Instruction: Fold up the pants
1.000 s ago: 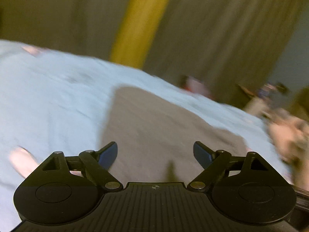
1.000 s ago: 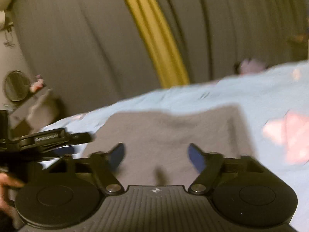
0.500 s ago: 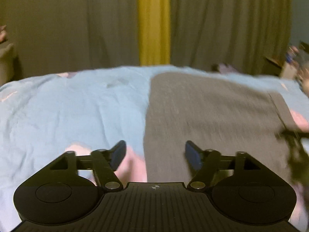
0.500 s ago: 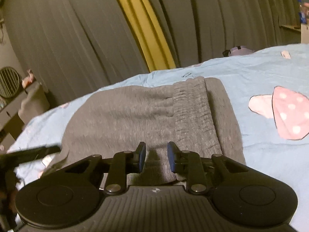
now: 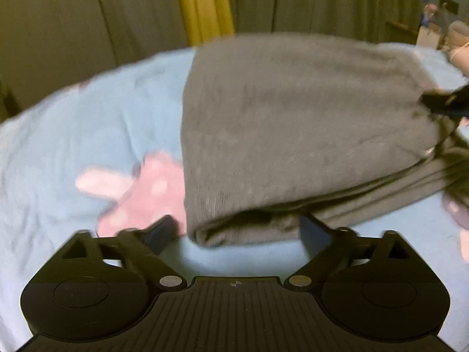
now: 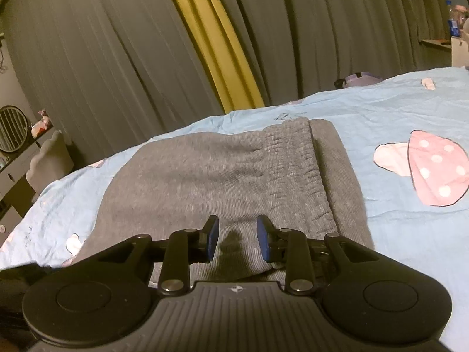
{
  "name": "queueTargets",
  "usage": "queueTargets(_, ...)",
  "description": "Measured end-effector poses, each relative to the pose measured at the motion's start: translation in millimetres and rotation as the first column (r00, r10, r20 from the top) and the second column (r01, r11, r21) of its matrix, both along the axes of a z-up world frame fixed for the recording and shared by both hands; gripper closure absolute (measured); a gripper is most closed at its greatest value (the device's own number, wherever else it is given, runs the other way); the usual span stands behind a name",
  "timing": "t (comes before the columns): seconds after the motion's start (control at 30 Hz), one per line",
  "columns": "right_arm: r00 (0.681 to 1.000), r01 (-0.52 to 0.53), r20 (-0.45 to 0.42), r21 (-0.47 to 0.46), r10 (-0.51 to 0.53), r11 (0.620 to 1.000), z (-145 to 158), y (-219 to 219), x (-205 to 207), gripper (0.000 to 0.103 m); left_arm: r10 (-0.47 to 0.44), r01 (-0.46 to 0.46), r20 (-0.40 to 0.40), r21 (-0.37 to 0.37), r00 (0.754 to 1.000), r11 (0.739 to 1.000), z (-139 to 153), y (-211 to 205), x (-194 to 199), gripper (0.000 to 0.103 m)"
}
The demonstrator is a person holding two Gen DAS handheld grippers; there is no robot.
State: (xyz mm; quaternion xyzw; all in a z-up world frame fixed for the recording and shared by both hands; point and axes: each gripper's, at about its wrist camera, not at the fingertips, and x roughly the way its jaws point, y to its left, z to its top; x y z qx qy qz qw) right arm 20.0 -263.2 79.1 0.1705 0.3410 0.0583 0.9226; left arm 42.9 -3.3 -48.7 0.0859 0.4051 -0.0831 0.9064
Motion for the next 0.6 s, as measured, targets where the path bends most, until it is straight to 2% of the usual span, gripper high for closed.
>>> queueTargets(0.07, 1.0, -0.022, 0.022, 0.046, 0.021, 0.999, 6, -2, -7, 0.054, 0.024, -0.024, -0.003, -0.046, 1.0, 0.999, 4, 7, 1, 0.003)
queueTargets(0.1, 0.998, -0.056, 0.036, 0.078, 0.053, 0.995, 7, -4, -12, 0.036, 0.04, -0.04, -0.009, -0.073, 0.999, 0.997, 6, 10, 2, 0.003)
queueTargets(0.13, 0.997, -0.074, 0.039, 0.082, 0.071, 0.994, 7, -4, -15, 0.029, 0.058, -0.06, -0.02, -0.097, 0.998, 0.993, 6, 13, 2, 0.003)
queueTargets(0.17, 0.996, -0.085, 0.032, 0.063, 0.083, 0.994, 7, -2, -17, 0.029, 0.073, -0.076, -0.033, -0.105, 0.997, 0.992, 6, 16, 2, 0.002)
queueTargets(0.2, 0.995, -0.096, 0.022, 0.039, 0.095, 0.995, 6, -1, -18, 0.029, 0.084, -0.088, -0.043, -0.1, 0.996, 0.991, 5, 15, 2, 0.002)
queueTargets(0.23, 0.995, -0.094, 0.01, 0.01, 0.094, 0.995, 5, 1, -19, 0.023, 0.105, -0.108, -0.052, -0.073, 0.993, 0.991, 5, 15, 3, 0.002)
queueTargets(0.3, 0.995, -0.04, -0.088, -0.057, 0.035, 0.998, -3, -1, -15, 0.004, 0.154, -0.154, -0.063, -0.001, 0.986, 0.988, 4, 14, 2, 0.0)
queueTargets(0.33, 0.99, -0.022, -0.137, -0.054, 0.015, 0.998, -9, -6, -14, 0.004, 0.174, -0.173, -0.077, 0.017, 0.982, 0.985, 3, 14, 3, 0.0)
queueTargets(0.4, 0.99, -0.005, -0.142, -0.002, 0.005, 1.0, -10, -15, -21, 0.004, 0.211, -0.208, -0.116, 0.035, 0.971, 0.977, 5, 15, 3, 0.0)
queueTargets(0.5, 0.982, 0.029, -0.183, -0.058, -0.039, 0.998, 0, -13, -30, 0.004, 0.259, -0.252, -0.14, 0.068, 0.956, 0.965, 11, 18, -2, 0.001)
queueTargets(0.6, 0.955, 0.047, -0.29, -0.072, -0.066, 0.996, -2, -7, -41, 0.004, 0.313, -0.297, -0.162, 0.116, 0.936, 0.948, 19, 18, -8, 0.001)
